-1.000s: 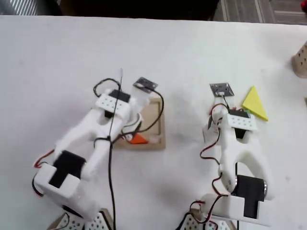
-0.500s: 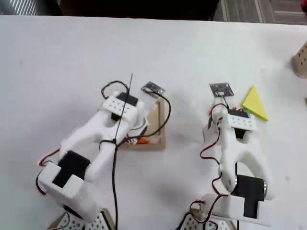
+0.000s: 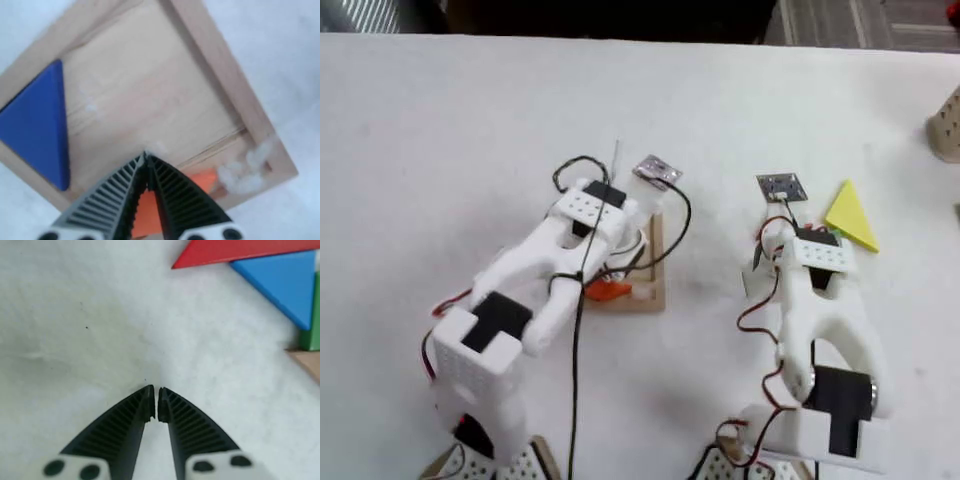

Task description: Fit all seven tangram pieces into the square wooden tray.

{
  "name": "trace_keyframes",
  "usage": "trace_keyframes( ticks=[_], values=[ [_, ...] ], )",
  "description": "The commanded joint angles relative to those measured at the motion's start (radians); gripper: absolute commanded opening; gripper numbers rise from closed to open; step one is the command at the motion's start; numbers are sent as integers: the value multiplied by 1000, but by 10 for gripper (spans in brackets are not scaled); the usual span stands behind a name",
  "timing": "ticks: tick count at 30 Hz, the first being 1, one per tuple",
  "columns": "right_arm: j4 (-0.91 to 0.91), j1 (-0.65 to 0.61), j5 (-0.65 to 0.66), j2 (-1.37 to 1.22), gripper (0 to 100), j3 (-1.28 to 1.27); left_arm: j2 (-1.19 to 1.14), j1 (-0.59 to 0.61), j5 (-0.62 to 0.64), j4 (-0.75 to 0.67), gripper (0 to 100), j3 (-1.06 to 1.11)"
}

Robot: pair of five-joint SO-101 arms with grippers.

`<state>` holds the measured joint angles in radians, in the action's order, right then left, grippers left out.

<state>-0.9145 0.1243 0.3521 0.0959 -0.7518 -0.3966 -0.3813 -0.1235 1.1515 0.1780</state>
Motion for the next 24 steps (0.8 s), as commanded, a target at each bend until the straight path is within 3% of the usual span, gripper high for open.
trace_keyframes(
  ticks=[1, 6, 16, 24],
  values=[
    [13, 1, 11, 39, 21, 3, 27, -5, 58, -2, 20, -38],
    [27, -1, 11, 39, 21, 2, 278, 61, 75, 72, 20, 26],
    [41, -4, 9, 39, 19, -9, 875, 162, 71, -61, 20, 519],
    [42, -4, 8, 39, 19, -20, 928, 84, 75, -193, 20, 792]
  ],
)
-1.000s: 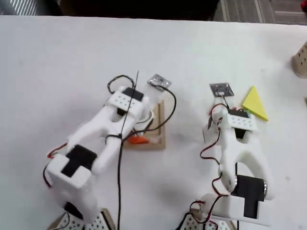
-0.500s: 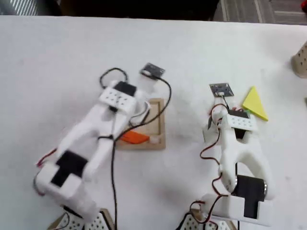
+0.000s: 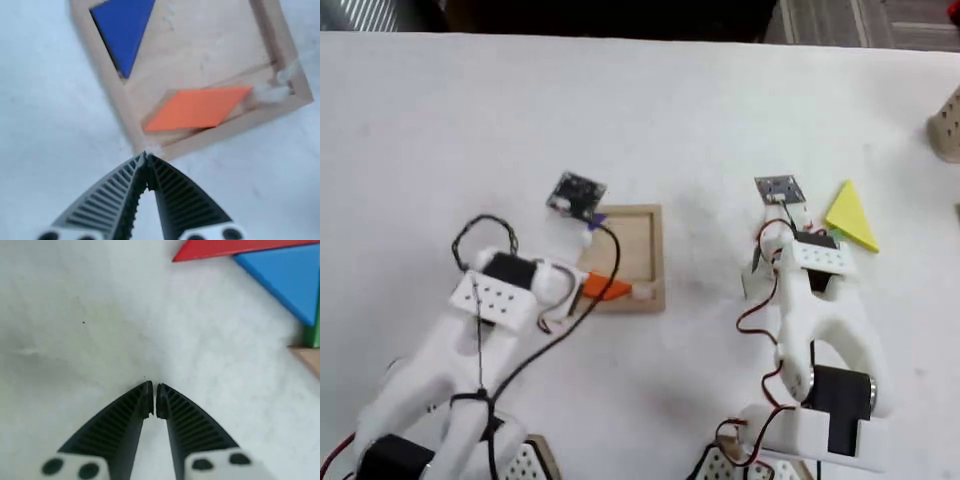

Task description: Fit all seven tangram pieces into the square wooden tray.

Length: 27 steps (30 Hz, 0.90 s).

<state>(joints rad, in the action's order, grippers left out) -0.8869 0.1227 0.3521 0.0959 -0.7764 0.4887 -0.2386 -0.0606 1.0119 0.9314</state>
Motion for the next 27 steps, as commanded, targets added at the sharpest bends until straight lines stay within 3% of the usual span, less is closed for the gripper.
trace_keyframes(
  ticks=[1, 7, 15, 27],
  values=[
    [15, -4, 8, 39, 19, 5, 42, -79, 14, -34, 20, 35],
    [15, -4, 8, 39, 19, 5, -27, -156, 14, -57, 20, 31],
    [15, -2, 8, 39, 19, 5, -367, -153, 15, -83, 20, -164],
    [15, 1, 9, 41, 19, 6, -542, -153, 17, -133, 20, -330]
  ],
)
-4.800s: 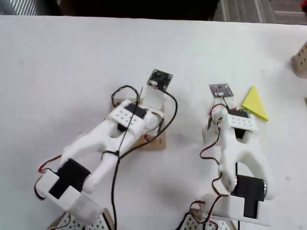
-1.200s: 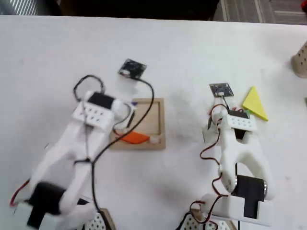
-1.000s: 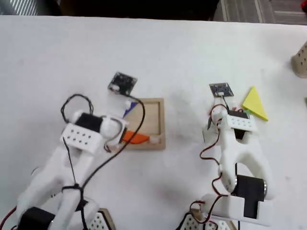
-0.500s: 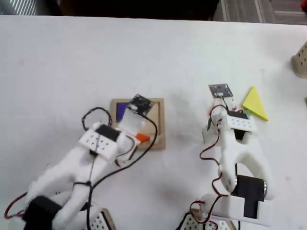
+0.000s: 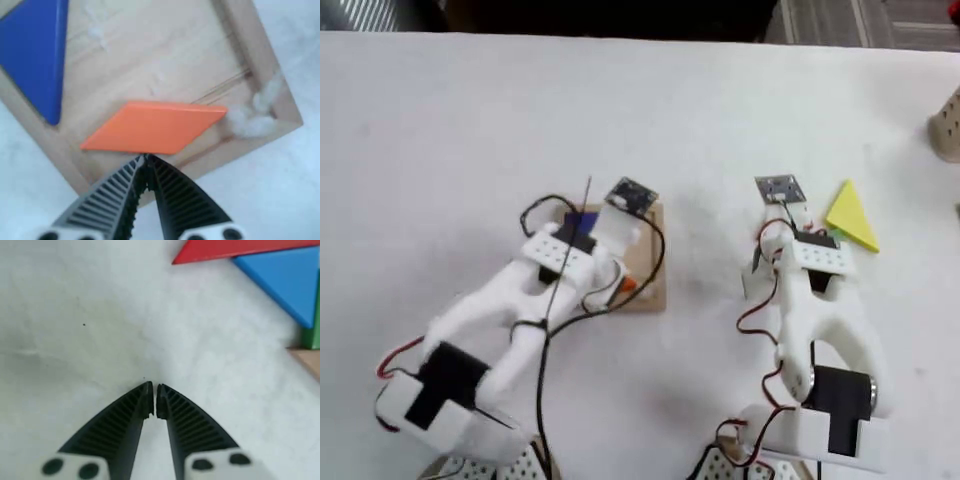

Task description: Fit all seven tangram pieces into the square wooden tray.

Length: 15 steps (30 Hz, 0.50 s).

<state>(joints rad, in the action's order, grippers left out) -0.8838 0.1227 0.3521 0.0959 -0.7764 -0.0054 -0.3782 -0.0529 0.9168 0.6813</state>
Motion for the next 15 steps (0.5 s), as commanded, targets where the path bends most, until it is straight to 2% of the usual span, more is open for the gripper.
trace_keyframes(
  ticks=[1, 8, 15],
  values=[
    [12, 1, 9, 41, 19, 6, -67, -12, 11, -28, 20, -103],
    [10, -1, 9, 41, 19, 6, -107, -13, 11, -28, 20, -181],
    [10, -1, 9, 42, 21, 6, -114, -19, 117, -103, 20, -180]
  ],
)
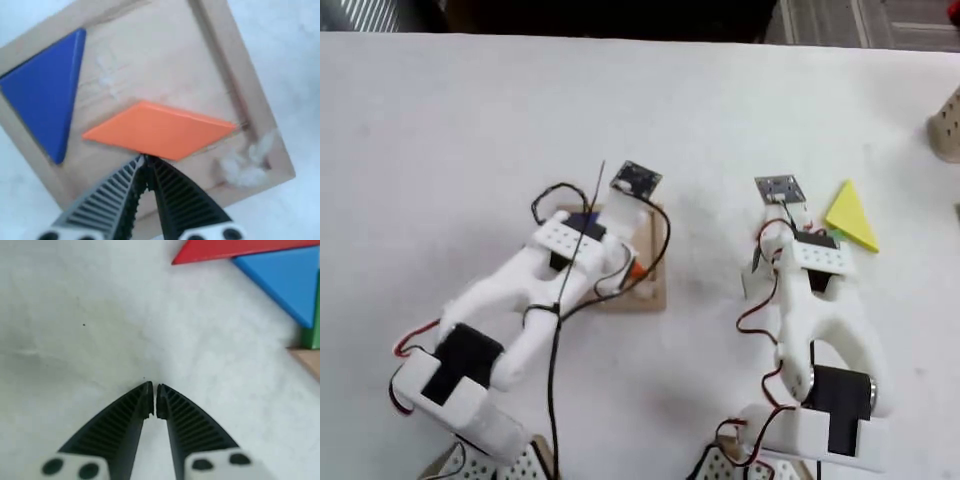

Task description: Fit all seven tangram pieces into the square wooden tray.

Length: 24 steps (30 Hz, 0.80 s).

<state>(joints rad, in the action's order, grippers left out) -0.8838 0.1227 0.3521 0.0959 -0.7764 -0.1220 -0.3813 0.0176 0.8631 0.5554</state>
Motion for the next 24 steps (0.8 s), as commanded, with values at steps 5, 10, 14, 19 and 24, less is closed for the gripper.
trace_keyframes(
  ticks=[5, 10, 14, 19, 24],
  values=[
    [10, -1, 9, 42, 21, 6, 2, -22, 52, -78, 20, -55],
    [10, -1, 9, 42, 21, 6, 10, -91, 52, -86, 20, -55],
    [10, -1, 9, 42, 20, 6, 10, -127, 52, -55, 20, -54],
    [10, -1, 9, 42, 20, 6, 10, -130, 46, -41, 20, -54],
    [10, -2, 9, 42, 20, 6, -1, -124, 51, -58, 20, -81]
  ],
)
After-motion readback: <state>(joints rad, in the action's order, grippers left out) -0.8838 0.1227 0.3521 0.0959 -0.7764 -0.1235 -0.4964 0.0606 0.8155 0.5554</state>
